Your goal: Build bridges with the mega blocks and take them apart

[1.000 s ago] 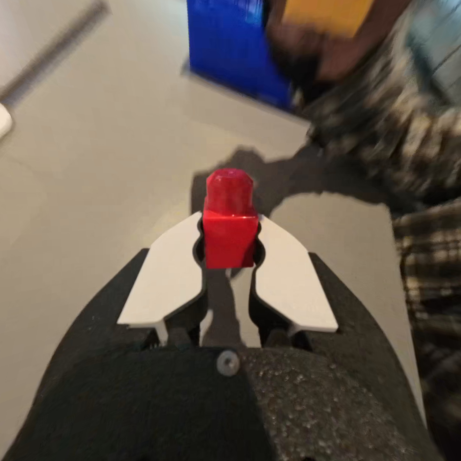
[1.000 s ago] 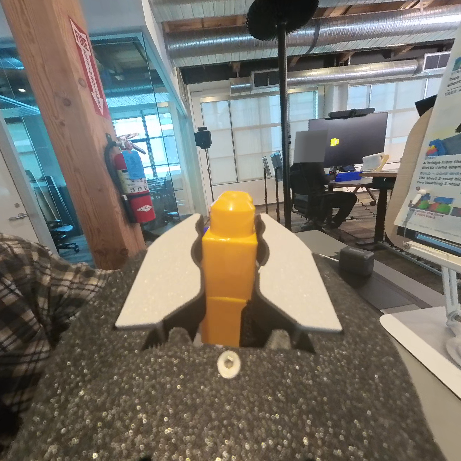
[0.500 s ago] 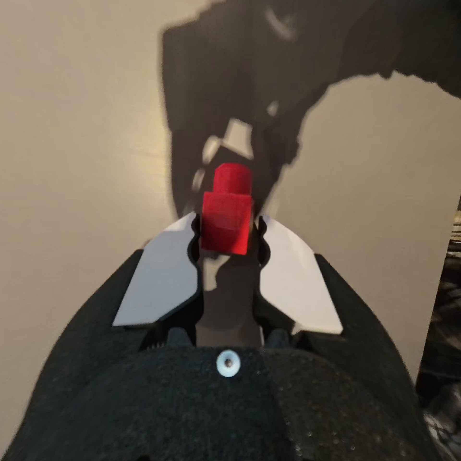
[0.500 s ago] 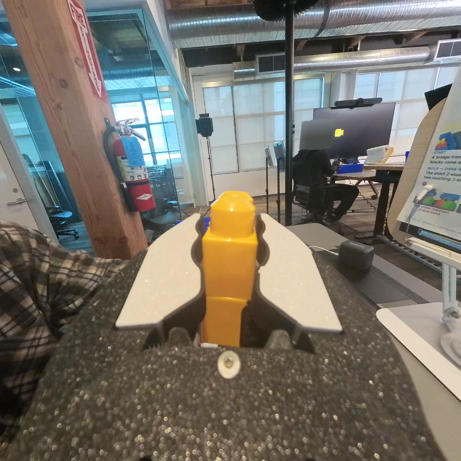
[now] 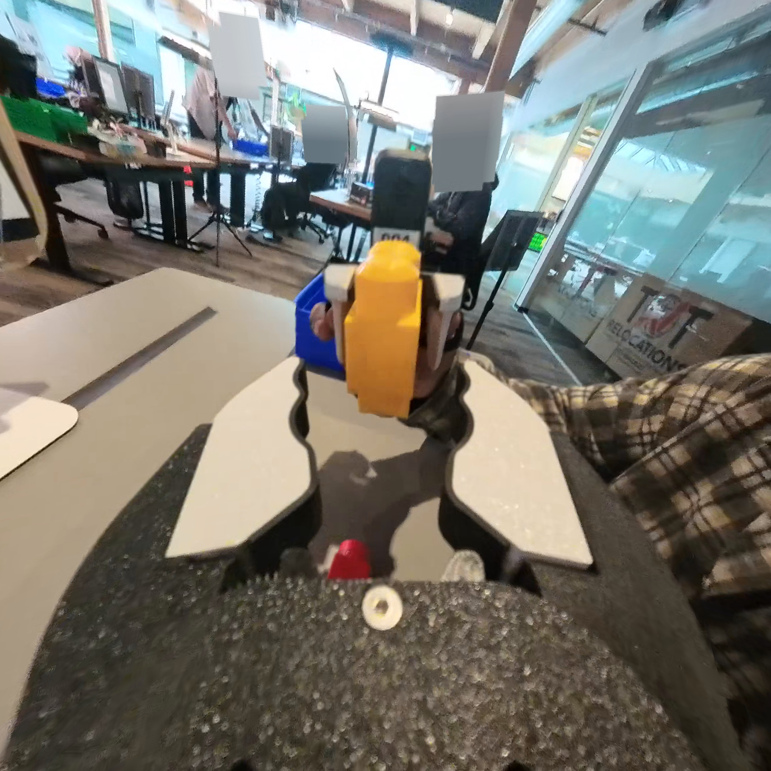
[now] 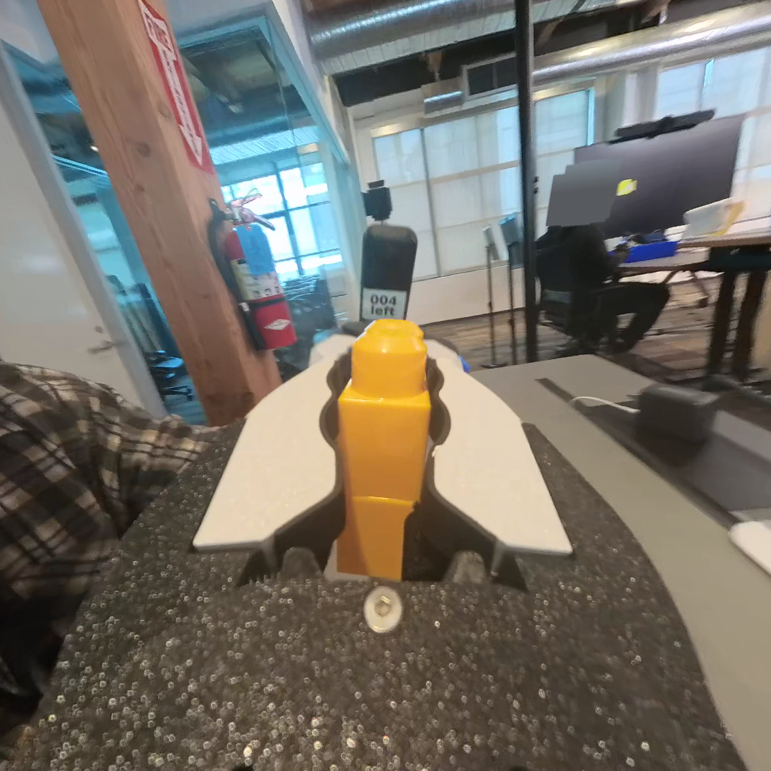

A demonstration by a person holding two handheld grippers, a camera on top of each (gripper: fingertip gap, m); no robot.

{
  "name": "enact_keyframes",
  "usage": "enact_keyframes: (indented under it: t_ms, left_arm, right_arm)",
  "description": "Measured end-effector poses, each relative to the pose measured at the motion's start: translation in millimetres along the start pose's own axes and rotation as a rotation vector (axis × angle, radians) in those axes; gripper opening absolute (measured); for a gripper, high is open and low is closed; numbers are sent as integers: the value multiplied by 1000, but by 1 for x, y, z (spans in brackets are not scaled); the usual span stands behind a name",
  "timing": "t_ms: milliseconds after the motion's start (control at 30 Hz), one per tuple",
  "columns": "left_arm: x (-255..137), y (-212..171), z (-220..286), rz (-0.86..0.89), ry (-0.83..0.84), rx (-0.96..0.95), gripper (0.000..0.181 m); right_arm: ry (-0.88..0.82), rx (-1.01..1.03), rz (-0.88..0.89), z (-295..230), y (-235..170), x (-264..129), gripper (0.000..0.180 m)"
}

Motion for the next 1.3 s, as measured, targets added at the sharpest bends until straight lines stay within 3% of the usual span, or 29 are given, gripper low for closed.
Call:
enact_keyframes:
  t_ms: [167, 233, 267, 400, 433, 500, 533, 733, 767, 800, 1067, 1200, 1300]
  left_arm:
    - [5, -3, 0, -1, -8, -32, 64]
    - [7, -4, 6, 5, -77, -46, 56]
    - [6, -4, 11, 14, -110, -39, 40]
    - [8, -4, 16, 12, -92, 10, 36]
    - [7, -2, 17, 28, -95, 7, 36]
    - [2, 5, 18, 86, -99, -7, 36]
    - [-2, 8, 16, 103, -85, -5, 36]
    - [-11, 15, 14, 144, -38, 29, 36]
    - [-11, 15, 14, 153, -29, 31, 36]
    - [-13, 16, 13, 166, -24, 26, 36]
    - [-23, 26, 16, 283, 13, 18, 36]
    - [-56, 56, 24, 466, -2, 13, 36]
    - [-78, 66, 23, 464, 76, 86, 36]
  right_arm:
    - [43, 16, 8, -8, -5, 12, 40]
    - [56, 14, 9, -9, -7, 17, 40]
    - [56, 14, 6, -9, -8, 17, 40]
    - [93, 3, 21, -13, -7, 19, 40]
    - [85, -13, 21, -13, -6, 18, 42]
    - [38, -33, -6, -6, -6, 13, 68]
    - [31, -37, -36, -4, -9, 10, 69]
    - [76, 12, -225, -4, -37, 21, 63]
    - [104, 23, -252, -8, -42, 25, 44]
    - [96, 37, -262, -7, -44, 27, 38]
    - [116, 108, -297, -14, -49, 39, 37]
    - [59, 67, -517, -14, -89, 45, 37]
    - [42, 78, -390, -15, -68, 38, 37]
Point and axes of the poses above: each gripper's, where its closed fingertips meet, x out along the fingers, y out of its top, z = x × y across the jaws, the point moved 2 cm from there along -x, back along the fingers, and after that the axes turned 7 degrees about -z, right-handed, at the moved point
